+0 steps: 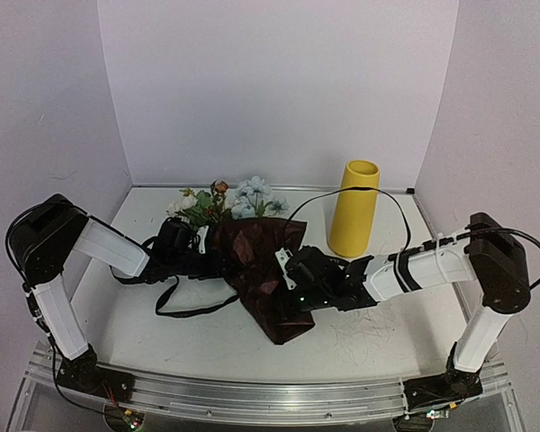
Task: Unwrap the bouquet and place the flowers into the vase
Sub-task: Unfold the wrapping paper at the center of the board.
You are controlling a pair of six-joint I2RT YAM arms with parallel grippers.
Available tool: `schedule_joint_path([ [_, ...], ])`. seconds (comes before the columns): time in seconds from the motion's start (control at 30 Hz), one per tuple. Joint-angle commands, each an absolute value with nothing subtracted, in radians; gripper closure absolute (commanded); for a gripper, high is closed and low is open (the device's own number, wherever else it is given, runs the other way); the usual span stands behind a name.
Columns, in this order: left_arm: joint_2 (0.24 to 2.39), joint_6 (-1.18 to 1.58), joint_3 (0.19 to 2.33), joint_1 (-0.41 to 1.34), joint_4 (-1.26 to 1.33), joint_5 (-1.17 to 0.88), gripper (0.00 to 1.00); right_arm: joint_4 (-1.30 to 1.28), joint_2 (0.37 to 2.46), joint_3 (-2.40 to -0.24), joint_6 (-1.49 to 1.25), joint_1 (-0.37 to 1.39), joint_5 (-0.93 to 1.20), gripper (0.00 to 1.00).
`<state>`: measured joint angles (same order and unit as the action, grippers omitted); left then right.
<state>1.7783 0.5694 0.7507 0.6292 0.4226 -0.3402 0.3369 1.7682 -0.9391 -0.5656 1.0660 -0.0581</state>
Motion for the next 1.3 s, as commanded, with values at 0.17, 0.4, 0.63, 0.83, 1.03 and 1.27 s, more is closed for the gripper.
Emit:
schedule_joint_path([
  [0.17,1.725,0.535,0.758,0.651,0.487,-0.292,0.46,0.287,1.714,-0.963,-0.497,1.071,-0.021,0.62],
  [0.4,1.389,0.571,0.606,0.647,0.145,0.06,0.4,0.334,1.794,-1.059,-0.359,1.115,0.127,0.61],
  [0.63,1.163,0.724,0.618,0.644,-0.25,0.286,0.31,0.327,1.967,-1.238,-0.293,1.203,0.223,0.6],
  [0.83,1.031,0.819,0.676,0.639,-0.394,0.358,0.14,0.266,2.105,-1.365,-0.305,1.22,0.195,0.59],
  [1.03,0.998,0.864,0.745,0.638,-0.472,0.33,0.09,0.22,2.138,-1.416,-0.3,1.22,0.116,0.52],
  [1.27,0.978,0.87,0.735,0.638,-0.472,0.293,0.09,0.251,1.938,-1.327,-0.217,1.22,0.045,0.27],
])
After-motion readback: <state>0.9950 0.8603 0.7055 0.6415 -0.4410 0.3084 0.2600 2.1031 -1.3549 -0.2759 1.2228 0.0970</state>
